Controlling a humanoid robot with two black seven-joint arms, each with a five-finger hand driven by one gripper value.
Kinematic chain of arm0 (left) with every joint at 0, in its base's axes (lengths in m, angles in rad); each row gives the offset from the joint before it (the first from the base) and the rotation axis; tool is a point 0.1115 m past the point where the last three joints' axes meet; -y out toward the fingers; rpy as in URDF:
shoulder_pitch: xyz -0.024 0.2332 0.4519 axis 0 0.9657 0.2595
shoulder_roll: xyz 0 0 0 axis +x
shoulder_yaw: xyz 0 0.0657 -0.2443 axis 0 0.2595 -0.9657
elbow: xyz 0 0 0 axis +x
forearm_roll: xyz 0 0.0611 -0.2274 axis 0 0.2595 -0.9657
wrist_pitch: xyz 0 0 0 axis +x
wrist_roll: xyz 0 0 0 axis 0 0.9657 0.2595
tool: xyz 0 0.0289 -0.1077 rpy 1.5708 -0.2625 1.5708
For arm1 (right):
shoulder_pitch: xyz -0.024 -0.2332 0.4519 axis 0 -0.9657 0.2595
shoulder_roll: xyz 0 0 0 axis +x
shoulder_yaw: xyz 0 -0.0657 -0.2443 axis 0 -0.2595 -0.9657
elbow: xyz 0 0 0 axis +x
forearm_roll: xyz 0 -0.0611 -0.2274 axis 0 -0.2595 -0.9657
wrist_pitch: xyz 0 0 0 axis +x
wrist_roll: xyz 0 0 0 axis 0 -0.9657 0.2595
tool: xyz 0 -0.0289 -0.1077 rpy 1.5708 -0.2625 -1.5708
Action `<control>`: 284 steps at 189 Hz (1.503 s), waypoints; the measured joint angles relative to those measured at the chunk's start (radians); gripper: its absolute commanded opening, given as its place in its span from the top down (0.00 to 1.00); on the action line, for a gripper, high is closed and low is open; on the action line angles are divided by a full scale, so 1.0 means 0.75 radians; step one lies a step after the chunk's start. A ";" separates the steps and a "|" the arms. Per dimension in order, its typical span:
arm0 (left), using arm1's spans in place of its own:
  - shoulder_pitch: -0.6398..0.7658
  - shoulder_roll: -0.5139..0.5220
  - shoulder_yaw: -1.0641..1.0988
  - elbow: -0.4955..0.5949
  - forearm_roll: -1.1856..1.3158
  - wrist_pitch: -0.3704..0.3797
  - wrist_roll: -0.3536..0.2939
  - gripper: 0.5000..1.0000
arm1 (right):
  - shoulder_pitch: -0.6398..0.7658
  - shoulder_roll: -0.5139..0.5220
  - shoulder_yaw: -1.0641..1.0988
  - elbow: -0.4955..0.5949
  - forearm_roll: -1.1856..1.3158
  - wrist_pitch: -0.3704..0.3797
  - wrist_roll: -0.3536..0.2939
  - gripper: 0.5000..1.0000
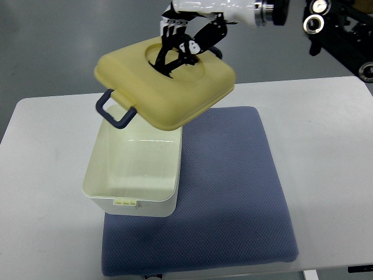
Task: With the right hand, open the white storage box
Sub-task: 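Lift the yellow lid up off the white box with the right hand, then lower the lid onto the cushion beside the box with the right hand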
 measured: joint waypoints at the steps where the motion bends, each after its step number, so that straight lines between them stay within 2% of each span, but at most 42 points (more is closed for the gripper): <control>1: 0.000 0.000 0.000 0.000 0.000 0.000 0.000 0.00 | -0.001 -0.008 0.000 0.000 0.000 0.000 0.001 1.00; 48: 0.000 0.000 0.002 0.000 0.000 0.000 0.000 0.00 | -0.124 -0.354 -0.031 0.001 -0.006 0.001 0.072 1.00; 71: 0.000 0.000 0.005 -0.002 0.003 0.000 0.000 0.00 | -0.208 -0.430 -0.091 0.001 -0.016 0.001 0.088 1.00; 100: -0.001 0.000 0.006 -0.002 0.005 0.000 0.003 0.00 | -0.293 -0.461 -0.193 -0.002 -0.022 0.001 0.119 1.00; 143: -0.001 0.000 0.004 0.000 0.005 0.000 0.004 0.00 | -0.338 -0.443 -0.276 -0.006 -0.020 0.001 0.140 1.00; 244: 0.000 0.000 0.004 0.006 0.004 0.000 0.004 0.00 | -0.430 -0.169 -0.277 0.003 -0.014 0.001 0.137 1.00; 284: 0.000 0.000 0.004 0.004 0.004 0.000 0.004 0.00 | -0.482 -0.092 -0.279 0.005 -0.012 -0.050 0.139 1.00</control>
